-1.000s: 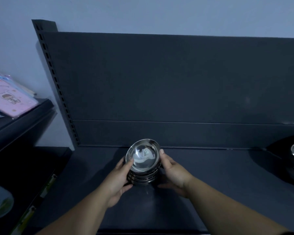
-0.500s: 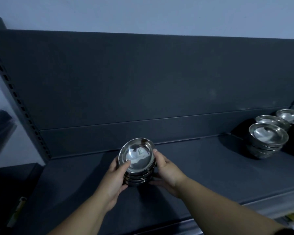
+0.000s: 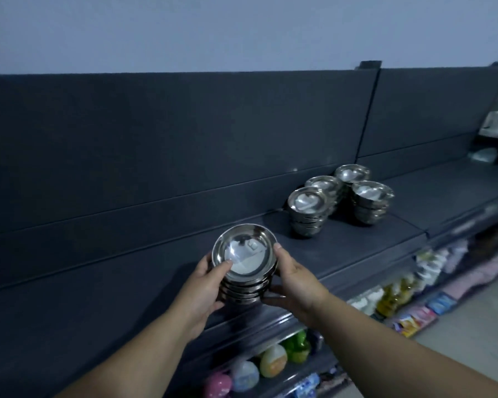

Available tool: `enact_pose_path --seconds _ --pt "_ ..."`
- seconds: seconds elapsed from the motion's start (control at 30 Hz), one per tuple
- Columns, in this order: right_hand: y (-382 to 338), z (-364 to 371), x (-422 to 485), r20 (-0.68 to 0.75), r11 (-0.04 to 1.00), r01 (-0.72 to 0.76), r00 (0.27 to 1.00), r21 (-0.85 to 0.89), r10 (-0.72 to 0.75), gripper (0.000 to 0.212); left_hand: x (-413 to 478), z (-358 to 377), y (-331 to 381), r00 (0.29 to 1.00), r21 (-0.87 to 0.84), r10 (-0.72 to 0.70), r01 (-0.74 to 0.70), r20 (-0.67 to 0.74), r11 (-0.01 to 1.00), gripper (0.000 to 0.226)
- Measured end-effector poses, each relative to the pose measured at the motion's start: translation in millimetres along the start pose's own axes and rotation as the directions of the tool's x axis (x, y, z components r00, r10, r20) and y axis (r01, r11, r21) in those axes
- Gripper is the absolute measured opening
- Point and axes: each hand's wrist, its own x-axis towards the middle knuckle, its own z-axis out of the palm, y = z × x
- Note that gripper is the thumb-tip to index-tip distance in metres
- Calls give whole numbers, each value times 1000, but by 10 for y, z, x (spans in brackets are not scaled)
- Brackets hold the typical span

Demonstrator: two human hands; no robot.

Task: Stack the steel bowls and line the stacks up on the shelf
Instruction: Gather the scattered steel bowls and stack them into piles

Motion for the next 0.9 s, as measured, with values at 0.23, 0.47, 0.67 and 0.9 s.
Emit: enact_pose_path --seconds 0.23,0.47,0.67,0.9 --pt "53 -1810 -632 -195 997 56 979 -60 -67 74 -207 1845 -188 974 17 -34 31 223 999 26" --pt "104 -3128 -1091 -389 995 58 921 84 -21 67 -157 3209 -424 907 73 -83 58 412 996 26" --pt "105 -3763 -1043 -469 993 70 883 92 -19 70 204 3916 -476 844 138 -110 44 524 989 40" --pt "-136 -4333 -628 -574 984 113 819 137 -14 45 1099 4645 -478 749 184 -136 19 648 983 46"
